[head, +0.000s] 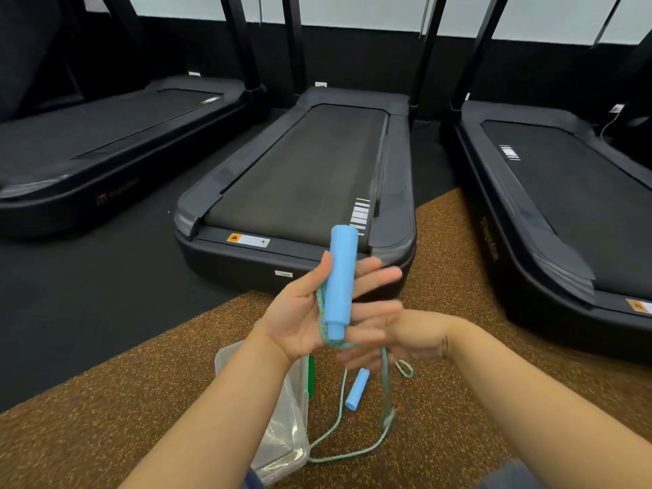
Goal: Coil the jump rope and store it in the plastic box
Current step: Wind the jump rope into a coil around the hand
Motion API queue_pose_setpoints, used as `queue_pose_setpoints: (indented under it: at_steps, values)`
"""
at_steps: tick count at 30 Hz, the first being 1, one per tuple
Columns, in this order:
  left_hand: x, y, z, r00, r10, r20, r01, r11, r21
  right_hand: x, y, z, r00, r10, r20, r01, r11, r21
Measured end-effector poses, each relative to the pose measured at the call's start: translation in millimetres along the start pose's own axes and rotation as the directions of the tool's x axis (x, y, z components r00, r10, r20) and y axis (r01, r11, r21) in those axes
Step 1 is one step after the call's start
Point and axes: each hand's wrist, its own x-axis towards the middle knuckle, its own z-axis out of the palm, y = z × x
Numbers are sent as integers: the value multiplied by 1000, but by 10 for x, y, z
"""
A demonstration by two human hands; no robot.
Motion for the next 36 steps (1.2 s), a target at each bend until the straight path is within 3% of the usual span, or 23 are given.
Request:
queue_pose_setpoints:
  at_steps: [4,10,14,18,22,26,32,36]
  values:
    - [2,-79,16,976,-218,16,206,941,268,-86,-211,-90,977,-127,-169,131,991,11]
    - [-33,-121,-112,916,-384,-120,401,847,349,-141,-599,-309,982,0,-187,-10,998,-55]
    - [-22,-122,-183,853,-372,-366,509,748,426,-152,-788,-405,956,1,-293,-50,986,-161]
    - [43,-160,-286,750,-209,-627,558,708,432,-156,-841,-497,894,-86,-439,-54,954,-296]
    - [80,-170,-366,662,-12,-749,447,809,382,-200,-835,-432,897,-101,-431,-74,926,-371]
    - [113,-73,-368,624,119,-773,241,911,335,-235,-783,-399,925,-89,-370,-9,967,-256]
    - [79,120,-396,639,273,-719,-120,959,258,-283,-704,-296,978,-75,-194,54,992,-111]
    - [110,139,-396,580,351,-736,-254,935,246,-260,-632,-161,987,-92,-131,90,996,-23]
